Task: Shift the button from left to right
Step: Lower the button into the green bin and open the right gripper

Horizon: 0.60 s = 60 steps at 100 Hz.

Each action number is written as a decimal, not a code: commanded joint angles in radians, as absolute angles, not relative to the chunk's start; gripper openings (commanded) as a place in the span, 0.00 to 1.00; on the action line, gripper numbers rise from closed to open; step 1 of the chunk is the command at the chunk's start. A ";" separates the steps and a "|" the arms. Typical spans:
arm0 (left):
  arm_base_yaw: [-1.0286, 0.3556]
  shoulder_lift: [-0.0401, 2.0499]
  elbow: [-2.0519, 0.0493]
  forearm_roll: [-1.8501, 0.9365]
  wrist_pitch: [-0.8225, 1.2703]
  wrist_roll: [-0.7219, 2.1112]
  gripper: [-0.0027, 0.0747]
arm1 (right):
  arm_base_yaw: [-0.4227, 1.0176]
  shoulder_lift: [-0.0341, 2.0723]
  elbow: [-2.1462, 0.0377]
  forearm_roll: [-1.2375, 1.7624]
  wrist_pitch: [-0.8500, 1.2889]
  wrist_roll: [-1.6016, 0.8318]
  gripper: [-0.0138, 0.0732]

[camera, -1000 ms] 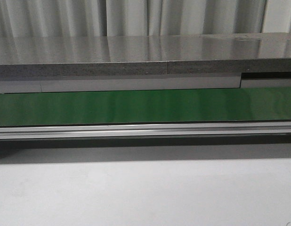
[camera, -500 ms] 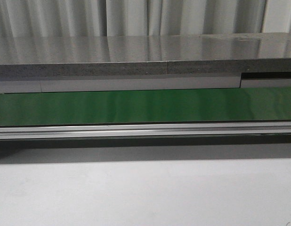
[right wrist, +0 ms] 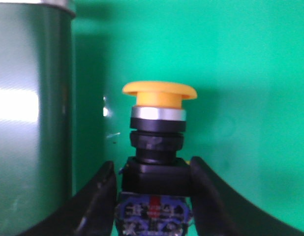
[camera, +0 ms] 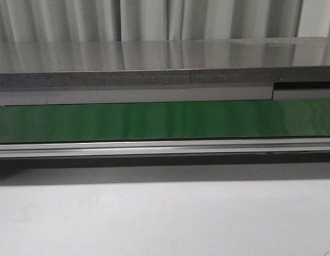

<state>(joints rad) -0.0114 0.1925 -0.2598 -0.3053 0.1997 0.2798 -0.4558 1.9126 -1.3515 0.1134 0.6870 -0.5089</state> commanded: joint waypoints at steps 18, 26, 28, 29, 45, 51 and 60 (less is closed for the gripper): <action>-0.020 0.200 -0.285 -0.318 0.118 0.281 0.01 | -0.461 1.887 -1.382 0.125 0.681 -0.522 0.69; -0.020 0.200 -0.285 -0.318 0.118 0.281 0.01 | -0.461 1.887 -1.388 0.120 0.680 -0.522 0.74; -0.020 0.200 -0.285 -0.318 0.118 0.281 0.01 | -0.461 1.886 -1.392 0.118 0.681 -0.522 0.75; -0.020 0.200 -0.285 -0.318 0.118 0.281 0.01 | -0.461 1.886 -1.393 0.118 0.682 -0.522 0.75; -0.020 0.200 -0.285 -0.318 0.118 0.281 0.01 | -0.461 1.864 -1.429 0.117 0.692 -0.495 0.75; -0.020 0.200 -0.285 -0.318 0.118 0.281 0.01 | -0.461 1.842 -1.448 0.117 0.687 -0.482 0.75; -0.020 0.200 -0.285 -0.318 0.118 0.281 0.01 | -0.460 1.802 -1.465 0.127 0.671 -0.471 0.75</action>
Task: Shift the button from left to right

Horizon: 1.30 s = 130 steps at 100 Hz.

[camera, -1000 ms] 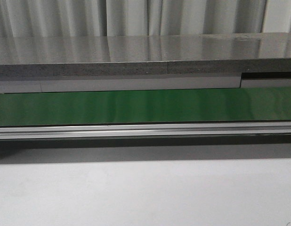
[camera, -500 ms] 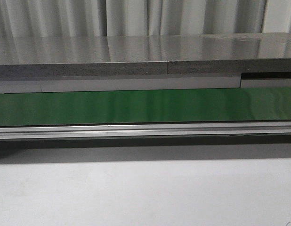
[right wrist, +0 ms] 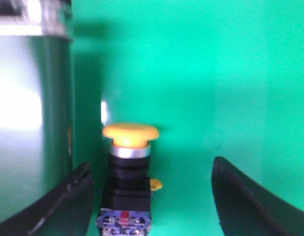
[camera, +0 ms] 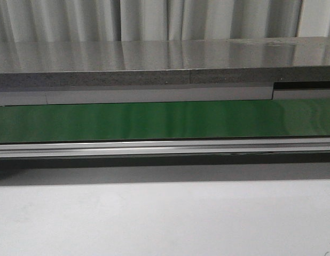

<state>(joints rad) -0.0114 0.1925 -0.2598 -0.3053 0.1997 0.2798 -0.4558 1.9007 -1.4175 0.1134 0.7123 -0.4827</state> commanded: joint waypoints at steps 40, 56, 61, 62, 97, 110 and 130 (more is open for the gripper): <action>-0.020 0.200 -0.285 -0.318 0.118 0.281 0.01 | -0.290 1.578 -1.461 0.270 0.530 -0.471 0.75; -0.020 0.200 -0.285 -0.318 0.118 0.281 0.01 | -0.189 1.496 -1.433 0.312 0.464 -0.471 0.75; -0.020 0.200 -0.285 -0.318 0.118 0.281 0.01 | -0.162 1.465 -1.405 0.321 0.428 -0.471 0.75; -0.020 0.200 -0.285 -0.318 0.118 0.281 0.01 | -0.158 1.460 -1.400 0.324 0.423 -0.471 0.75; -0.020 0.200 -0.285 -0.318 0.118 0.281 0.01 | 0.029 1.145 -0.956 0.345 0.065 -0.471 0.75; -0.020 0.200 -0.285 -0.318 0.118 0.281 0.01 | 0.084 0.995 -0.756 0.350 -0.050 -0.471 0.75; -0.020 0.200 -0.285 -0.318 0.118 0.281 0.01 | 0.112 0.753 -0.500 0.408 -0.138 -0.471 0.75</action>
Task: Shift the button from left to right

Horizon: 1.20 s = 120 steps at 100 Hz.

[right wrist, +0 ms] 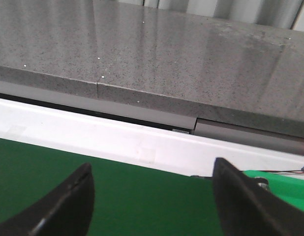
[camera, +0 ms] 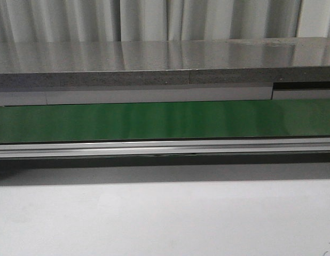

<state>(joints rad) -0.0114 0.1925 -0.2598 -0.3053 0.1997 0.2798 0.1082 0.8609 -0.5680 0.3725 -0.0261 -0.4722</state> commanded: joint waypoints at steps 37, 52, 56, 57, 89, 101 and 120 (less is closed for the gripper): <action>-0.020 0.200 -0.285 -0.318 0.118 0.281 0.01 | 0.111 0.319 -0.303 0.495 -0.068 -0.471 0.75; -0.020 0.200 -0.285 -0.318 0.118 0.281 0.01 | 0.111 0.279 -0.297 0.495 0.050 -0.471 0.74; -0.020 0.200 -0.285 -0.318 0.118 0.281 0.01 | 0.111 0.279 -0.297 0.495 0.070 -0.471 0.73; -0.020 0.200 -0.285 -0.318 0.118 0.281 0.01 | 0.111 0.279 -0.297 0.495 0.076 -0.471 0.73; -0.020 0.200 -0.285 -0.318 0.118 0.281 0.01 | 0.111 0.279 -0.297 0.495 0.101 -0.471 0.22; -0.020 0.200 -0.285 -0.318 0.118 0.281 0.01 | 0.111 0.279 -0.297 0.495 0.101 -0.471 0.08; -0.020 0.200 -0.285 -0.318 0.118 0.281 0.01 | 0.111 0.279 -0.297 0.495 0.101 -0.471 0.08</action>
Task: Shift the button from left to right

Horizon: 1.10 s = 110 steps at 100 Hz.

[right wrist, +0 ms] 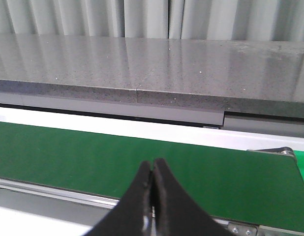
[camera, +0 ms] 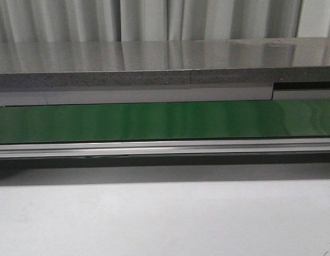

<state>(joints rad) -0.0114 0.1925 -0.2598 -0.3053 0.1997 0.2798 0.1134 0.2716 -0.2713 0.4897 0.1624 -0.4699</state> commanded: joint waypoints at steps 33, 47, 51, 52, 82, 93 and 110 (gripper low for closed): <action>-0.020 0.200 -0.285 -0.318 0.118 0.281 0.01 | 0.111 0.279 -0.297 0.495 0.101 -0.471 0.08; -0.020 0.200 -0.285 -0.318 0.118 0.281 0.01 | 0.111 0.279 -0.297 0.495 0.101 -0.471 0.08; -0.020 0.200 -0.285 -0.318 0.118 0.281 0.01 | 0.111 0.279 -0.297 0.495 0.101 -0.471 0.08; -0.020 0.200 -0.285 -0.318 0.118 0.281 0.01 | 0.111 0.279 -0.297 0.495 0.101 -0.471 0.08; -0.020 0.200 -0.285 -0.318 0.118 0.281 0.01 | 0.111 0.266 -0.297 0.385 0.101 -0.433 0.08; -0.020 0.200 -0.285 -0.318 0.118 0.281 0.01 | 0.111 0.232 -0.292 0.225 0.105 -0.272 0.08; -0.020 0.200 -0.285 -0.318 0.118 0.281 0.01 | 0.111 0.137 -0.210 0.085 0.086 -0.103 0.08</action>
